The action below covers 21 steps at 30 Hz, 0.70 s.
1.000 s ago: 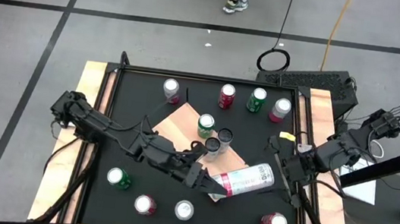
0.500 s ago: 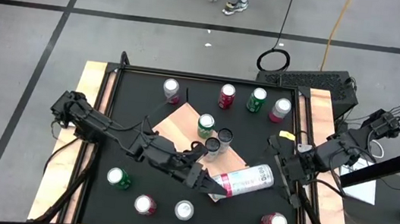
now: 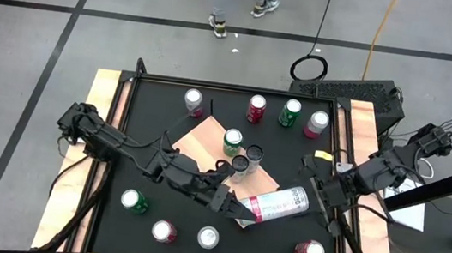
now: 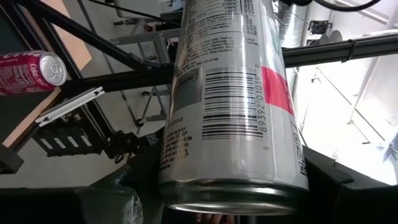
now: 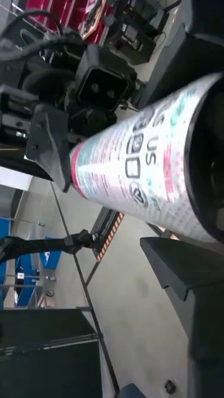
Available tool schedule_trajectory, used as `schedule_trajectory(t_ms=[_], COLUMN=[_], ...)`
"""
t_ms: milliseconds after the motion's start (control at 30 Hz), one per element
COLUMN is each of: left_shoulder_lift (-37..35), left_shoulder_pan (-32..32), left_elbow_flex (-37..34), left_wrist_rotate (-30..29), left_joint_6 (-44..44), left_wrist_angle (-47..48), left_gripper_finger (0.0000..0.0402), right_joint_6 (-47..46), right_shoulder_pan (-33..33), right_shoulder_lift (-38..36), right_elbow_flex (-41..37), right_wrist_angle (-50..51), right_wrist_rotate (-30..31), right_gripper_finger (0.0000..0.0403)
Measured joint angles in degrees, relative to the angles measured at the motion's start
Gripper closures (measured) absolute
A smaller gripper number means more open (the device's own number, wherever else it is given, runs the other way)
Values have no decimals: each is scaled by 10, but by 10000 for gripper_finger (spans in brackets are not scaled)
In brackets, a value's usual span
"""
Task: Place canned beverage on shelf
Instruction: Put the white soda can aligned with the other white soda can
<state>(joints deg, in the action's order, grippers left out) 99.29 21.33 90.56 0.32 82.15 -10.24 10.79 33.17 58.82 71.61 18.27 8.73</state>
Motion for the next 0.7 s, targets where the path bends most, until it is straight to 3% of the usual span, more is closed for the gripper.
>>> schedule_trajectory(t_ms=[433,700], left_shoulder_lift=[0,0], left_shoulder_pan=[1,1], left_elbow_flex=[0,0], left_wrist_rotate=[-16,-67], left_joint_6=[0,-17], left_wrist_angle=[2,6], left_gripper_finger=[151,100], right_joint_6=[-6,-31], right_shoulder_pan=[0,0], right_shoulder_lift=[13,13], right_elbow_flex=[0,0], right_wrist_angle=[-4,0], right_wrist_rotate=[2,4], right_gripper_finger=[144,174])
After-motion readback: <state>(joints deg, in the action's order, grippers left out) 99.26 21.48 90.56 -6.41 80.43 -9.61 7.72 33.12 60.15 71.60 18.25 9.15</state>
